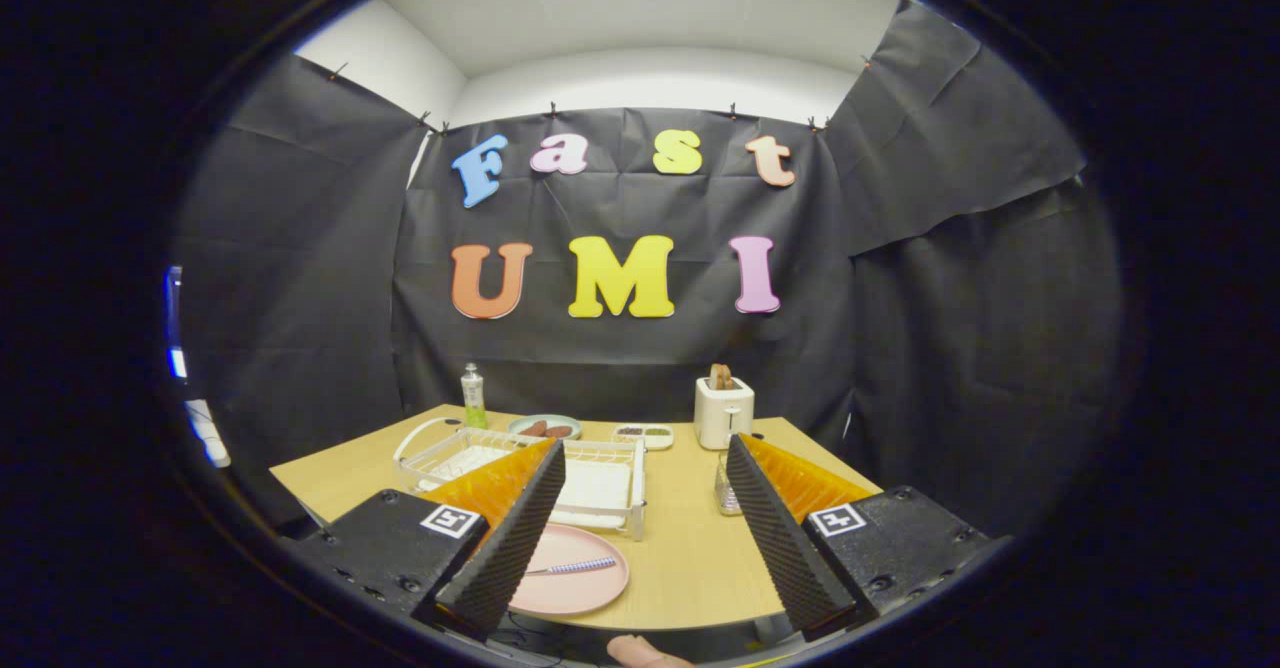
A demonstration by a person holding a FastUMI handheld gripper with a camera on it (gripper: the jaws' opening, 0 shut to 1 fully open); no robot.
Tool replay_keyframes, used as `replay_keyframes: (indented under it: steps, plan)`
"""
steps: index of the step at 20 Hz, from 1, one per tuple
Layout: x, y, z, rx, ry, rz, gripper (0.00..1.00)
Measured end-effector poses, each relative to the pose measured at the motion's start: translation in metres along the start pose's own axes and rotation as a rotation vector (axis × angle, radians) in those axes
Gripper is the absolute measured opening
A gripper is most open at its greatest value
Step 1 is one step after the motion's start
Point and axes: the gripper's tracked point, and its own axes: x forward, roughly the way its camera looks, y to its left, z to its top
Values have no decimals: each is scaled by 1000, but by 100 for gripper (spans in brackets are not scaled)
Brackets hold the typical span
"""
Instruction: Take the plate from the dish rack, then take the spoon from the basket and place it into the plate.
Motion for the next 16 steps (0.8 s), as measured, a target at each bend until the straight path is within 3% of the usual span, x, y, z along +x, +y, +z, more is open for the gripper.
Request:
replay_keyframes:
  steps: [16]
  plan:
    - [1, -5, -10, 11, 17, -11, 100]
